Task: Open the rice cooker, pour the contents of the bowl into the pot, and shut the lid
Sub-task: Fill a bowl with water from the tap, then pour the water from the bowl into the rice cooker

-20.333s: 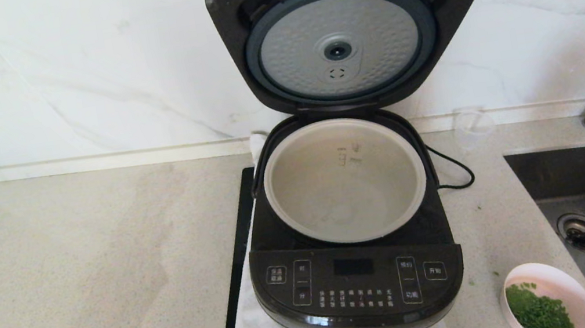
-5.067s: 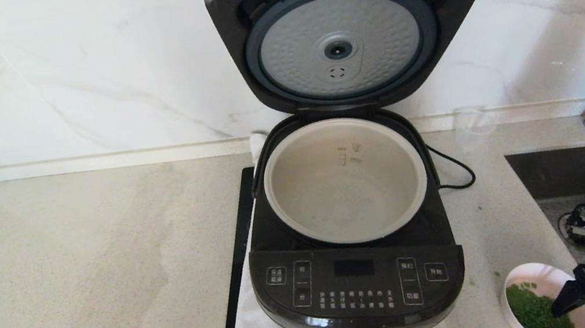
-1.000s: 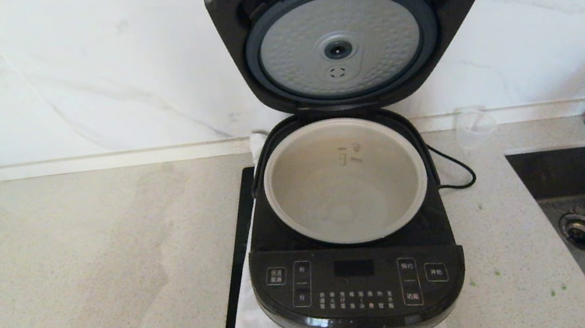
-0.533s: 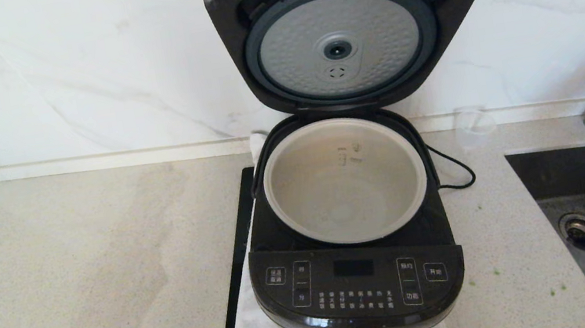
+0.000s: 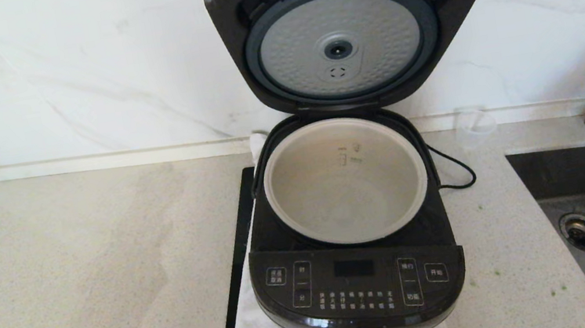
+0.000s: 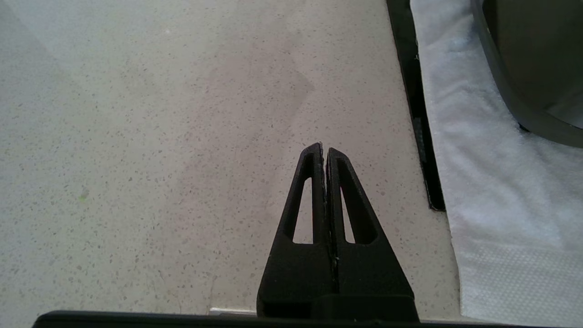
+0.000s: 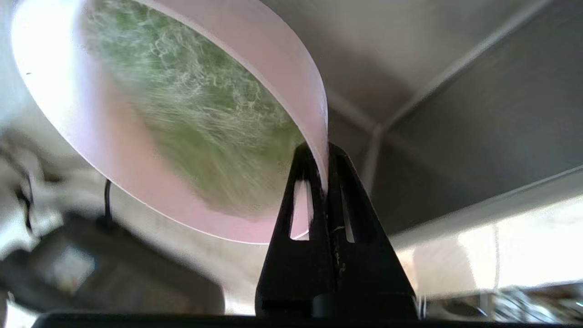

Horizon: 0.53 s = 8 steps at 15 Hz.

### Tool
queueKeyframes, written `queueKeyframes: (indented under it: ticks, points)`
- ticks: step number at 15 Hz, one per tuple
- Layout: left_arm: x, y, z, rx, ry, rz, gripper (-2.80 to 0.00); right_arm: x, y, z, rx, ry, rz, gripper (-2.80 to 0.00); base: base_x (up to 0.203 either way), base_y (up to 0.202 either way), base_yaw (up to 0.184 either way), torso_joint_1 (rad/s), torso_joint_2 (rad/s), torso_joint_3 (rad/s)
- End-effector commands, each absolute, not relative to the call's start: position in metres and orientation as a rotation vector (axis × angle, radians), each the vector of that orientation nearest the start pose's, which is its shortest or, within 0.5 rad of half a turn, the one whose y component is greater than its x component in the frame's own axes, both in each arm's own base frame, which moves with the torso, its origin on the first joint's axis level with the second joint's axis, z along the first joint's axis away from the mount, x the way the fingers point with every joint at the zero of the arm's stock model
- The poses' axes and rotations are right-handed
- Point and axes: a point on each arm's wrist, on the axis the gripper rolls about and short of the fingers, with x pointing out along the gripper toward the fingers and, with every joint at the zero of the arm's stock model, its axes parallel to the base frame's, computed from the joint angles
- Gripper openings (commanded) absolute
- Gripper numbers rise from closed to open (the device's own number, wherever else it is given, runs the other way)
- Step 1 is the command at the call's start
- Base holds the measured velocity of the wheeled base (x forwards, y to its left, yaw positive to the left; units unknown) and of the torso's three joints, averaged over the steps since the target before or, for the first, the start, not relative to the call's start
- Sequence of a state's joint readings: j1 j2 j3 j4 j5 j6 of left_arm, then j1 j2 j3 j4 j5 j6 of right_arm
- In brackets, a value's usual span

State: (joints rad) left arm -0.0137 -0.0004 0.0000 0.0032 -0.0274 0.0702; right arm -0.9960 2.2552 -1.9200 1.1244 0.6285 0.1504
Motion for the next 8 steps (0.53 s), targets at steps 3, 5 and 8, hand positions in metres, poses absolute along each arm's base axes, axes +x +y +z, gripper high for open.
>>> queueKeyframes:
  ticks: [3,5,8]
  points:
    - [-0.023,0.000,0.075,0.071,0.002,-0.042,-2.80,0.244,-0.253,0.203,1.094,1.061,-0.256,-2.80,0.000,0.000,0.000,0.000,0.00,0.000]
    - [-0.023,0.000,0.075,0.071,0.003,-0.042,-2.80,0.251,-0.220,0.221,1.036,1.093,-0.193,-2.80,0.000,0.000,0.000,0.000,0.00,0.000]
    - [-0.023,0.000,0.075,0.071,0.003,-0.042,-2.80,0.258,-0.163,0.246,0.899,1.138,-0.113,-2.80,0.000,0.000,0.000,0.000,0.00,0.000]
